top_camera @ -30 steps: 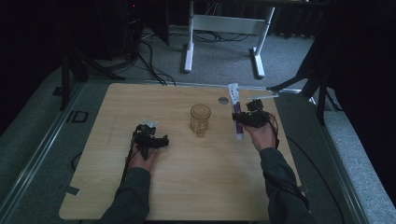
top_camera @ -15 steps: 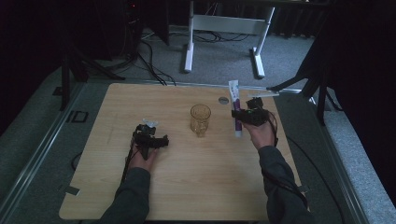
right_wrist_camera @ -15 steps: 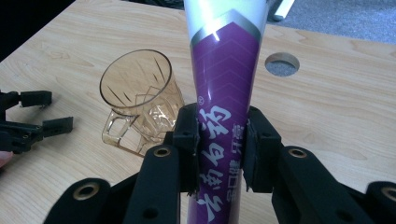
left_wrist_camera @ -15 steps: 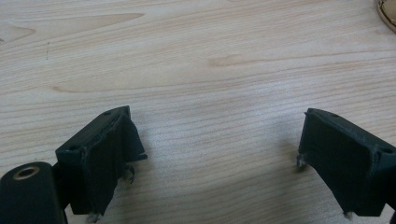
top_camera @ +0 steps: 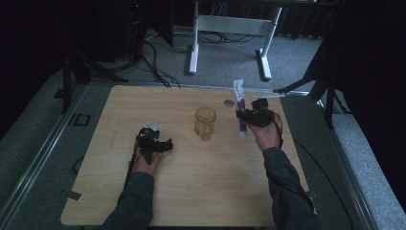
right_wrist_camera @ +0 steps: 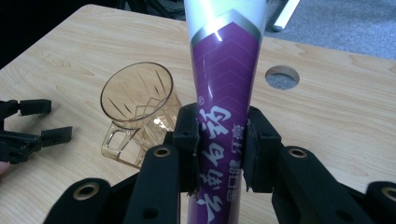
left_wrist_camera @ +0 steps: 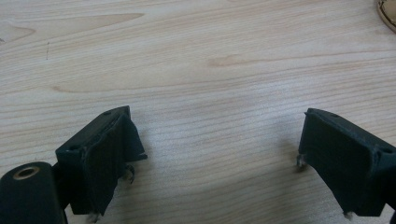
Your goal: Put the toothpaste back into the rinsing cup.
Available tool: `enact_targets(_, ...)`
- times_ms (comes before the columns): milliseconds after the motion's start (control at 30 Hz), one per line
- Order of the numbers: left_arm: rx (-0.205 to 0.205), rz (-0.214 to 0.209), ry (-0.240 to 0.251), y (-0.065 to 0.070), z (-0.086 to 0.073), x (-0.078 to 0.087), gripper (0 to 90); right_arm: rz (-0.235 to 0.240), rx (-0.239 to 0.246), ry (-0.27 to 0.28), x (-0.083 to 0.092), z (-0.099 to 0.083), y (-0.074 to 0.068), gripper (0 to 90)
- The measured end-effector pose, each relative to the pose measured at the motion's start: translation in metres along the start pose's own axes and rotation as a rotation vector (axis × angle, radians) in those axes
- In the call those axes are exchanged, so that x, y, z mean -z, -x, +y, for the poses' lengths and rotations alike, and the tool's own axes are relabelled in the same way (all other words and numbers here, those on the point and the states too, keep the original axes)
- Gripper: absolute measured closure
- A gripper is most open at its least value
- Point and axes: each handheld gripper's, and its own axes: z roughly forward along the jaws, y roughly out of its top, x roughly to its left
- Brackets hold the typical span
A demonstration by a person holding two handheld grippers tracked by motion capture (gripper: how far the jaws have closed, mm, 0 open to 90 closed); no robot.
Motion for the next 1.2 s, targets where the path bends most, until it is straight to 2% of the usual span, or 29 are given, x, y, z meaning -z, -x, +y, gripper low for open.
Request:
enact_targets(700,0.001,0.000,0.000,0.000,0.000,0.000,10.2,-0.014,0.014,0.058,-0.002,0.008,-0.001,70.6)
enact_targets(1200,0.000,0.000,0.000,0.000,0.000,0.000,10.2,-0.017,-0.001,0.098,-0.004,0.010,0.000,70.6)
